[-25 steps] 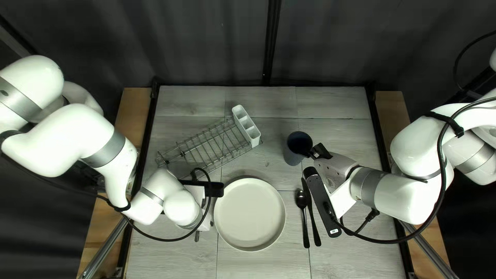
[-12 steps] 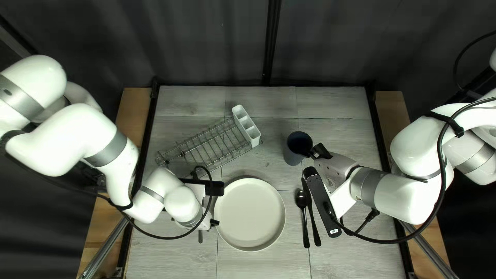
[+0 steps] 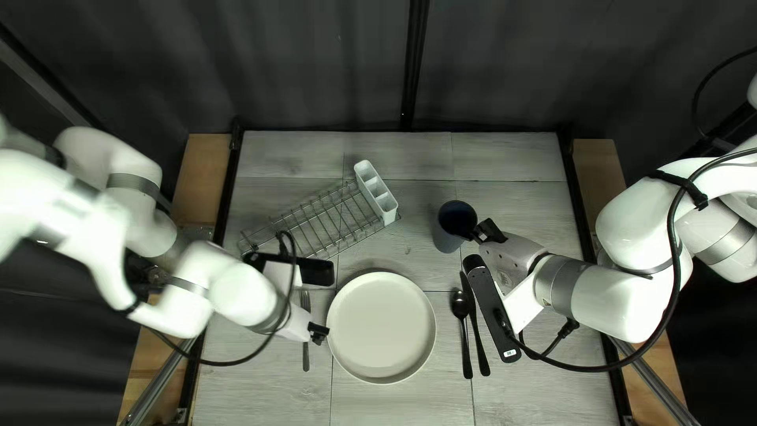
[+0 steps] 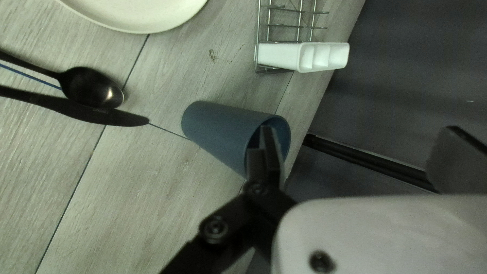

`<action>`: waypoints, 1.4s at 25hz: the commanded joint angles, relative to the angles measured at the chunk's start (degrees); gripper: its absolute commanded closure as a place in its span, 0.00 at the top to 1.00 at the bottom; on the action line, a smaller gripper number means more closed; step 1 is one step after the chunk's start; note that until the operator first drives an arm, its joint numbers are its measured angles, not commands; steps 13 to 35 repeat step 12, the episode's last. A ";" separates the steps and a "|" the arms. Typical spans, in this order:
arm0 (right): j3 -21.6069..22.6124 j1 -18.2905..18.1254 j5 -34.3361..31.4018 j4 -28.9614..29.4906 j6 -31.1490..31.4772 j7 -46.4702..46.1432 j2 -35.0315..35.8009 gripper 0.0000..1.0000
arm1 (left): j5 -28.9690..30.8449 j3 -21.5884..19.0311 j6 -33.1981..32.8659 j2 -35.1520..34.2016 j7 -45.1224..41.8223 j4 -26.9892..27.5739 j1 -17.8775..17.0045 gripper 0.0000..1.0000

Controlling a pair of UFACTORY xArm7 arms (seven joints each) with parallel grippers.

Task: Pick up and place plate onto table. Place down one fork to the left of the plate. Place spoon and knife to the right of the plate. Place cup above the knife and spoon

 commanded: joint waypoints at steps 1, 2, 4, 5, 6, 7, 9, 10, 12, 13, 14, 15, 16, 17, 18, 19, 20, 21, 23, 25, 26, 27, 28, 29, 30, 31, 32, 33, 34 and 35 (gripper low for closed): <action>0.00 0.00 0.00 0.00 0.00 0.00 0.00 1.00 | 2.47 3.08 6.58 -8.19 6.58 2.50 -3.51 1.00; 0.00 0.00 0.00 0.00 0.00 0.00 0.00 1.00 | 2.92 3.28 7.26 -8.80 7.46 3.16 -3.87 1.00; 0.00 0.00 0.00 0.00 0.00 0.00 0.00 1.00 | 2.92 3.28 7.26 -8.80 7.46 3.16 -3.87 1.00; 0.00 0.00 0.00 0.00 0.00 0.00 0.00 1.00 | 2.92 3.28 7.26 -8.80 7.46 3.16 -3.87 1.00; 0.00 0.00 0.00 0.00 0.00 0.00 0.00 1.00 | 2.92 3.28 7.26 -8.80 7.46 3.16 -3.87 1.00; 0.00 0.00 0.00 0.00 0.00 0.00 0.00 1.00 | 2.92 3.28 7.26 -8.80 7.46 3.16 -3.87 1.00; 0.00 0.00 0.00 0.00 0.00 0.00 0.00 1.00 | 2.92 3.28 7.26 -8.80 7.46 3.16 -3.87 1.00; 0.00 0.00 0.00 0.00 0.00 0.00 0.00 1.00 | 2.92 3.28 7.26 -8.80 7.46 3.16 -3.87 1.00; 0.00 0.00 0.00 0.00 0.00 0.00 0.00 1.00 | 2.92 3.28 7.26 -8.80 7.46 3.16 -3.87 1.00; 0.00 0.00 0.00 0.00 0.00 0.00 0.00 1.00 | 2.92 3.28 7.26 -8.80 7.46 3.16 -3.87 1.00; 0.00 0.00 0.00 0.00 0.00 0.00 0.00 1.00 | 2.92 3.28 7.26 -8.80 7.46 3.16 -3.87 1.00; 0.00 0.00 0.00 0.00 0.00 0.00 0.00 1.00 | 2.92 3.28 7.26 -8.80 7.46 3.16 -3.87 1.00; 0.00 0.00 0.00 0.00 0.00 0.00 0.00 1.00 | 2.92 3.28 7.26 -8.80 7.46 3.16 -3.87 1.00; 0.00 0.00 0.00 0.00 0.00 0.00 0.00 1.00 | 2.92 3.28 7.26 -8.80 7.46 3.16 -3.87 1.00; 0.00 0.00 0.00 0.00 0.00 0.00 0.00 1.00 | 2.92 3.28 7.26 -8.80 7.46 3.16 -3.87 1.00; 0.00 0.00 0.00 0.00 0.00 0.00 0.00 1.00 | 2.92 3.28 7.26 -8.80 7.46 3.16 -3.87 1.00; 0.00 0.00 0.00 0.00 0.00 0.00 0.00 1.00 | 2.92 3.28 7.26 -8.80 7.46 3.16 -3.87 1.00; 0.00 0.00 0.00 0.00 0.00 0.00 0.00 1.00 | 2.92 3.28 7.26 -8.80 7.46 3.16 -3.87 1.00; 0.00 0.00 0.00 0.00 0.00 0.00 0.00 1.00 | 2.92 3.28 7.26 -8.80 7.46 3.16 -3.87 1.00; 0.00 0.00 0.00 0.00 0.00 0.00 0.00 1.00 | 2.92 3.28 7.26 -8.80 7.46 3.16 -3.87 1.00; 0.00 0.00 0.00 0.00 0.00 0.00 0.00 1.00 | 2.92 3.28 7.26 -8.80 7.46 3.16 -3.87 1.00; 0.00 0.00 0.00 0.00 0.00 0.00 0.00 1.00 | 2.92 3.28 7.26 -8.80 7.46 3.16 -3.87 1.00; 0.00 0.00 0.00 0.00 0.00 0.00 0.00 1.00 | 2.92 3.28 7.26 -8.80 7.46 3.16 -3.87 1.00; 0.00 0.00 0.00 0.00 0.00 0.00 0.00 1.00 | 2.92 3.28 7.26 -8.80 7.46 3.16 -3.87 1.00; 0.00 0.00 0.00 0.00 0.00 0.00 0.00 1.00 | 2.92 3.28 7.26 -8.80 7.46 3.16 -3.87 1.00; 0.00 0.00 0.00 0.00 0.00 0.00 0.00 1.00 | 2.92 3.28 7.26 -8.80 7.46 3.16 -3.87 1.00; 0.00 0.00 0.00 0.00 0.00 0.00 0.00 1.00 | 2.92 3.28 7.26 -8.80 7.46 3.16 -3.87 1.00; 0.00 0.00 0.00 0.00 0.00 0.00 0.00 1.00 | 2.92 3.28 7.26 -8.80 7.46 3.16 -3.87 1.00; 0.00 0.00 0.00 0.00 0.00 0.00 0.00 1.00 | 2.92 3.28 7.26 -8.80 7.46 3.16 -3.87 1.00; 0.00 0.00 0.00 0.00 0.00 0.00 0.00 1.00 | 2.92 3.28 7.26 -8.80 7.46 3.16 -3.87 1.00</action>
